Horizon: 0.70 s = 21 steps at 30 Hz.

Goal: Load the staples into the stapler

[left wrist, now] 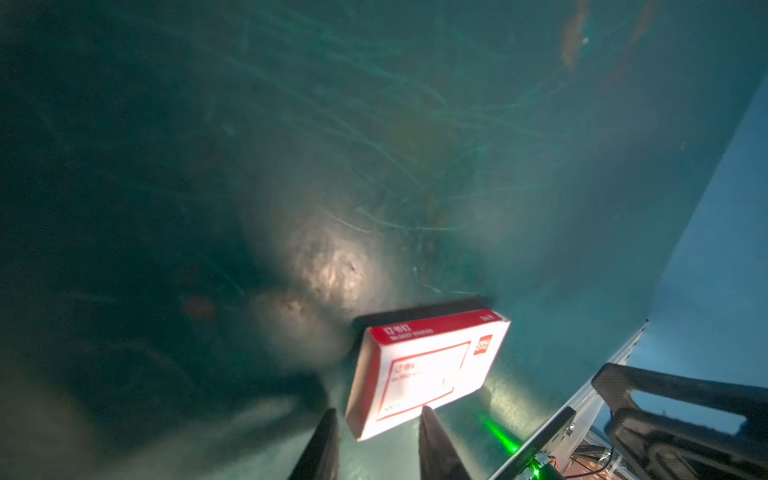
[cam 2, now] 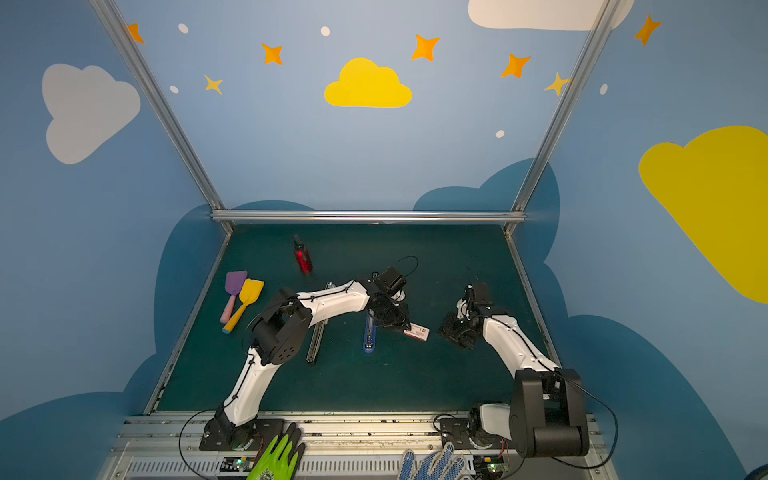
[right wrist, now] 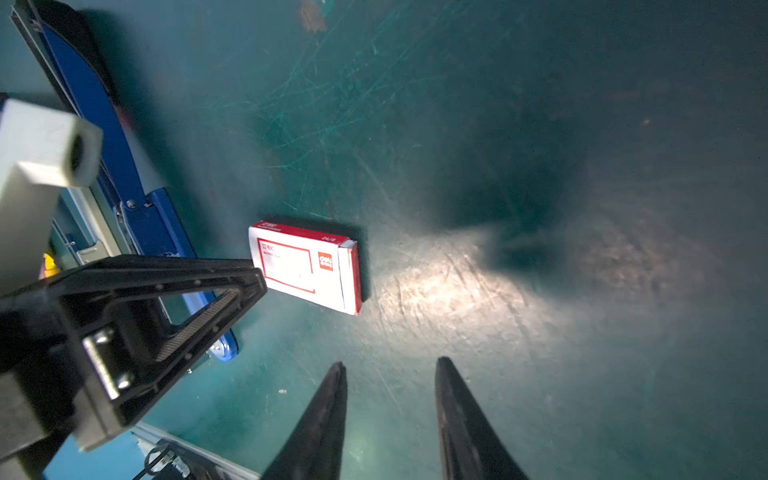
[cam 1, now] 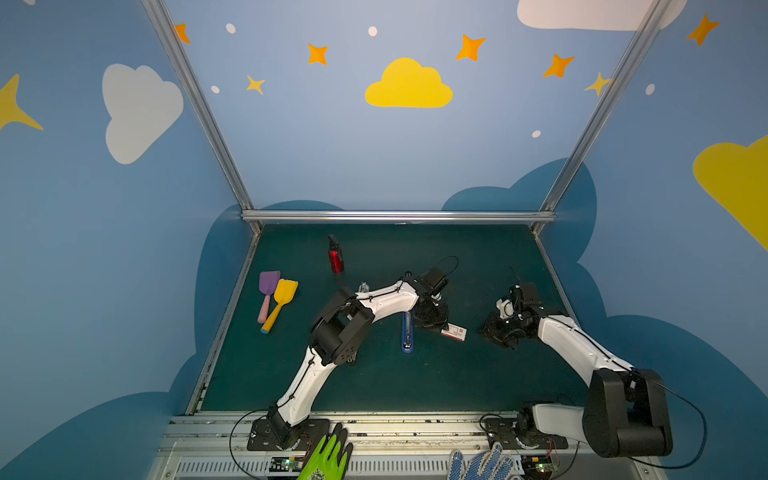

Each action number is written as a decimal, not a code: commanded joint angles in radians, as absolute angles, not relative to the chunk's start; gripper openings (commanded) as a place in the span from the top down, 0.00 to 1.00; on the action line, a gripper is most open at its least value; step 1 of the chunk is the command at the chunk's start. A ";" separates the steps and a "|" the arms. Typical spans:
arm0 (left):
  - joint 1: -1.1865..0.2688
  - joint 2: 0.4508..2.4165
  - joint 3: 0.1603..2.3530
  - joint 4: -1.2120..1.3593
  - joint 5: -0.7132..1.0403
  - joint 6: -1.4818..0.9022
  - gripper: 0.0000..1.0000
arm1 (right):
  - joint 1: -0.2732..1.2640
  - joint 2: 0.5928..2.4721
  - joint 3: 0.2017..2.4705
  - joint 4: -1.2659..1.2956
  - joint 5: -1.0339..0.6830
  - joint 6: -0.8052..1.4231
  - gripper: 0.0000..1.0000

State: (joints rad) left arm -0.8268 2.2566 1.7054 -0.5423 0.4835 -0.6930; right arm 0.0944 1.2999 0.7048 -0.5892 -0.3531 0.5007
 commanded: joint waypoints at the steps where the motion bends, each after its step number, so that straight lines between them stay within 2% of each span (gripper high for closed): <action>1: -0.827 2.274 1.734 -0.558 0.494 -0.694 0.69 | 0.092 1.326 0.690 -0.560 -0.390 0.507 0.64; 8: -0.827 2.304 1.756 -0.561 0.493 -0.688 0.74 | 0.103 1.375 0.701 -0.544 -0.413 0.502 0.66; 21: -0.825 2.305 1.750 -0.551 0.506 -0.684 0.92 | 0.142 1.444 0.758 -0.574 -0.373 0.493 0.66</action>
State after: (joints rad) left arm -0.8261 2.3024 1.7561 -0.5331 0.5140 -0.6914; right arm 0.1295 1.4254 0.7193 -0.5537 -0.3943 0.4995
